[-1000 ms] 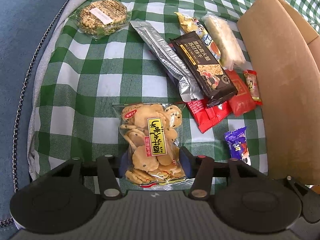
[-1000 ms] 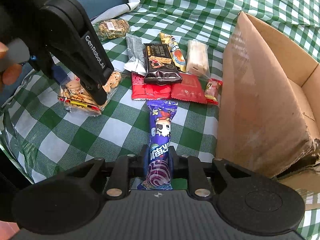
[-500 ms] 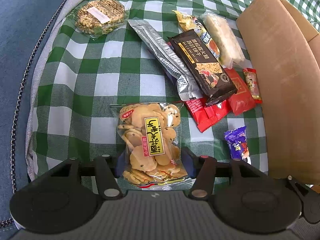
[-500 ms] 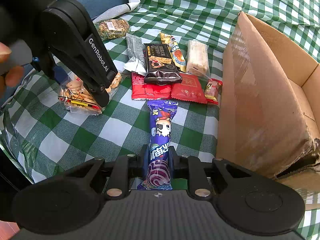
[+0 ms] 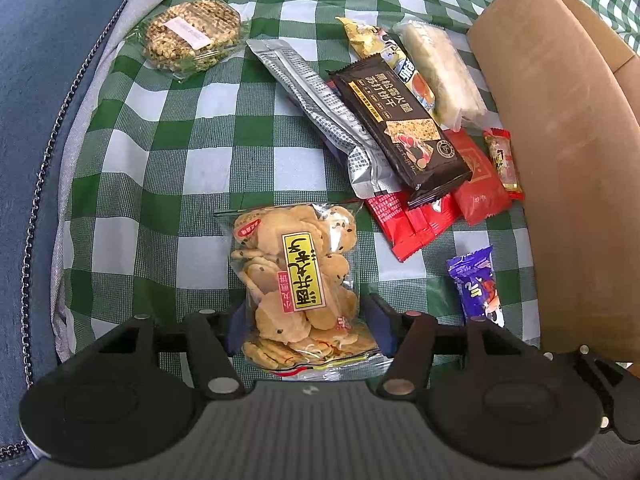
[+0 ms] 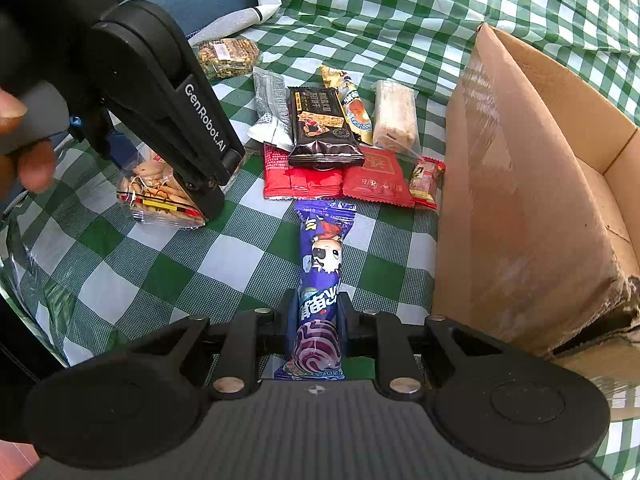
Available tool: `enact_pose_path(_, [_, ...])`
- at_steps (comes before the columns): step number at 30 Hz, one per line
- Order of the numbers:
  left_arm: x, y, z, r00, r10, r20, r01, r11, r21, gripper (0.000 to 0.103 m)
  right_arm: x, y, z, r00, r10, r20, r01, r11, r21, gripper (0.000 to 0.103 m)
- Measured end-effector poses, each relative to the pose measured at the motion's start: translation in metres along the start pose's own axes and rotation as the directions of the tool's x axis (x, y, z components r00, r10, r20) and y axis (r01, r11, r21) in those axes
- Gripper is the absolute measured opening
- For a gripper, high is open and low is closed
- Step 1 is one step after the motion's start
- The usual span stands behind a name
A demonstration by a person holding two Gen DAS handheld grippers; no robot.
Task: Organize snacks
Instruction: 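Lift the purple candy bar with the right tool while the left tool lifts the cookie bag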
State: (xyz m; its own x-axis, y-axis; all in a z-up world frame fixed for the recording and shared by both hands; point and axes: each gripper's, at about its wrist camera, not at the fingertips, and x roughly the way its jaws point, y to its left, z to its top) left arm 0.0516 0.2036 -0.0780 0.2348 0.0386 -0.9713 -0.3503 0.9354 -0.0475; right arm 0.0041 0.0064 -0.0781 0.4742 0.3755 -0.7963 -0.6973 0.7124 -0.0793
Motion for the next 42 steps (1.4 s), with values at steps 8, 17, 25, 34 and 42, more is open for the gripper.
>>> enact_pose_path(8, [-0.002,0.004,0.001,1.0,0.009,0.018,-0.009,1.0,-0.007,0.057,0.0,0.0,0.0,1.0,0.0,0.001,0.0,1.0,0.0,0.021])
enact_pose_path(17, [-0.01,0.008,-0.001,0.999,0.002,0.038,-0.001,1.0,-0.03,0.05,-0.002,0.003,-0.001,1.0,-0.004,0.013,0.004,1.0,-0.013,0.019])
enact_pose_path(25, [-0.029,0.019,0.0,0.993,0.023,0.114,-0.013,0.996,-0.089,0.044,-0.011,0.0,0.001,0.998,-0.02,0.066,0.021,1.0,-0.006,0.019])
enact_pose_path(34, [-0.052,0.039,0.003,0.976,0.004,0.22,0.045,0.975,-0.216,0.044,-0.033,-0.003,0.012,0.985,-0.046,0.167,0.041,0.999,0.032,0.019])
enact_pose_path(42, [-0.057,0.04,0.007,0.968,-0.033,0.25,0.097,0.964,-0.247,0.044,-0.048,-0.009,0.019,0.974,-0.06,0.219,0.052,0.998,0.043,0.019])
